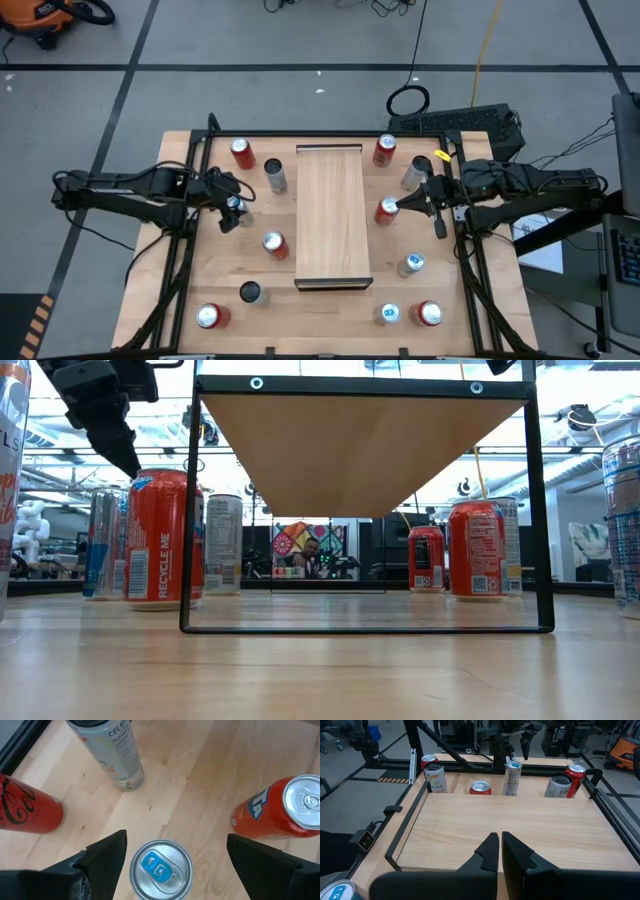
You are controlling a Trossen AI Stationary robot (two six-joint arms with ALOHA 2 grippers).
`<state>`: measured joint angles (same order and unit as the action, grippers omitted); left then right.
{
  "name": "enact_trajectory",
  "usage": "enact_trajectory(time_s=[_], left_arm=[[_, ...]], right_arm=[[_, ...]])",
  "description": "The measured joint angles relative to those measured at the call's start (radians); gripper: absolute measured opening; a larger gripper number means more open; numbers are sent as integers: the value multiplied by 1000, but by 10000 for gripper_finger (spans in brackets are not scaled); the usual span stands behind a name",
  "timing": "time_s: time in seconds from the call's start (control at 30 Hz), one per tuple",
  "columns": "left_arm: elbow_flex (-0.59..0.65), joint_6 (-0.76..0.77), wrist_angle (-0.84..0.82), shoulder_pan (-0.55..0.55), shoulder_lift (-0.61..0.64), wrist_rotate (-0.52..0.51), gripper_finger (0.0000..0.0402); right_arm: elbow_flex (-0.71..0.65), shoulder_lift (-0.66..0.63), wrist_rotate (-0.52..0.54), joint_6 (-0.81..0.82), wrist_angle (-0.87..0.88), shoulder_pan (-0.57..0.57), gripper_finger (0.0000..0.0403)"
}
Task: Place canned beverage on shelf
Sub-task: Put the top left blue soda can on the shelf
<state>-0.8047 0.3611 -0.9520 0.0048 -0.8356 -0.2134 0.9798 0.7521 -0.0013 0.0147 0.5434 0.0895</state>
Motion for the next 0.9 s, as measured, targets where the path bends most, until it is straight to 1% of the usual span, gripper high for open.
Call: enact_trajectory(time_s=[0.27,0.4,0.53,0.8,0.9], left_arm=[[0,52,-14,0,0,69,347],[0,53,-36,0,0,73,369],[0,40,-38,0,0,47,396],[0,-10,-68,0,0,-41,394],[0,-26,-91,0,-1,-58,394]], right_arm=[[0,0,0,0,1,0,0],[0,0,0,0,14,0,0],[0,0,0,0,17,0,0],[0,0,0,0,16,0,0],[0,0,0,0,16,0,0]])
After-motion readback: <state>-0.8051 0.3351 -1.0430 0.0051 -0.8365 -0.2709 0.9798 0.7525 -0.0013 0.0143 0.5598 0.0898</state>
